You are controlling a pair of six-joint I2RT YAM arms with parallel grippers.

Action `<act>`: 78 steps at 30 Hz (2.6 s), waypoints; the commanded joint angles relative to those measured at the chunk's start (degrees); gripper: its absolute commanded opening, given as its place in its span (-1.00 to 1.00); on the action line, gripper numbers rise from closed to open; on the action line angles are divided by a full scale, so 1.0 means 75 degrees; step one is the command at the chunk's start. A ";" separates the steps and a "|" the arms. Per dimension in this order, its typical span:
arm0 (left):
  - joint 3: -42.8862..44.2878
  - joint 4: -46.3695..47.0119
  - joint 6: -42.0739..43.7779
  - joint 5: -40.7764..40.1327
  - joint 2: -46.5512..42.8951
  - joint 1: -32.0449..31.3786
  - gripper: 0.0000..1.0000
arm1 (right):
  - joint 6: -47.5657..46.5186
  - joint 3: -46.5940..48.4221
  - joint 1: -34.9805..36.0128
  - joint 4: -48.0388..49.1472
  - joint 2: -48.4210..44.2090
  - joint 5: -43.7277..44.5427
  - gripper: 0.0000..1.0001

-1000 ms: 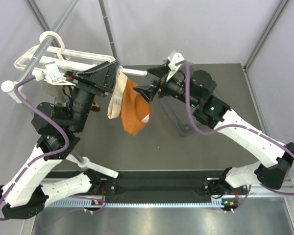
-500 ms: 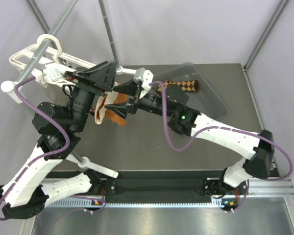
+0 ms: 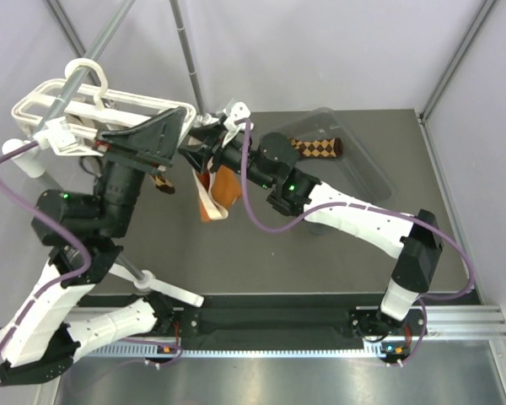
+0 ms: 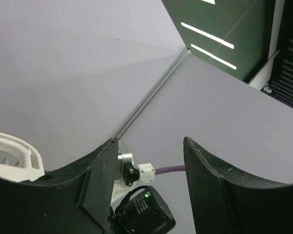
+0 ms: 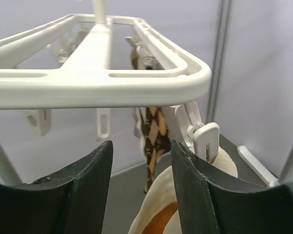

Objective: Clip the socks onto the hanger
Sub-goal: Rotate the hanger.

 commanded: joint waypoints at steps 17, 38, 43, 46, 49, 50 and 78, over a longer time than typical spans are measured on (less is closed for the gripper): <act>-0.0118 0.0414 0.0042 -0.0253 -0.0518 -0.0018 0.22 | -0.0682 -0.0476 -0.0226 0.1071 -0.0732 -0.1777 0.57; -0.0212 0.0063 0.0124 -0.0487 -0.0694 -0.0018 0.22 | 0.0584 0.1434 0.0289 0.1680 0.1013 -0.2903 0.57; -0.0235 -0.0019 0.0159 -0.0558 -0.0764 -0.0018 0.22 | 0.0351 0.1540 0.0418 0.1458 0.1096 -0.2774 0.57; -0.0224 -0.0055 0.0194 -0.0581 -0.0834 -0.0019 0.22 | 0.0059 0.1552 0.0395 0.1142 0.1084 -0.2470 0.57; -0.0224 -0.0090 0.0206 -0.0605 -0.0835 -0.0018 0.22 | -0.0258 0.1552 0.0348 0.0849 0.1026 -0.2294 0.57; -0.0235 -0.0113 0.0229 -0.0605 -0.0858 -0.0018 0.22 | -0.0306 0.1540 0.0290 0.0778 0.0991 -0.2224 0.57; -0.0282 -0.0757 0.0089 -0.1331 -0.0705 -0.0018 0.14 | 0.1029 0.1036 0.0418 0.2089 0.0850 -0.2318 0.40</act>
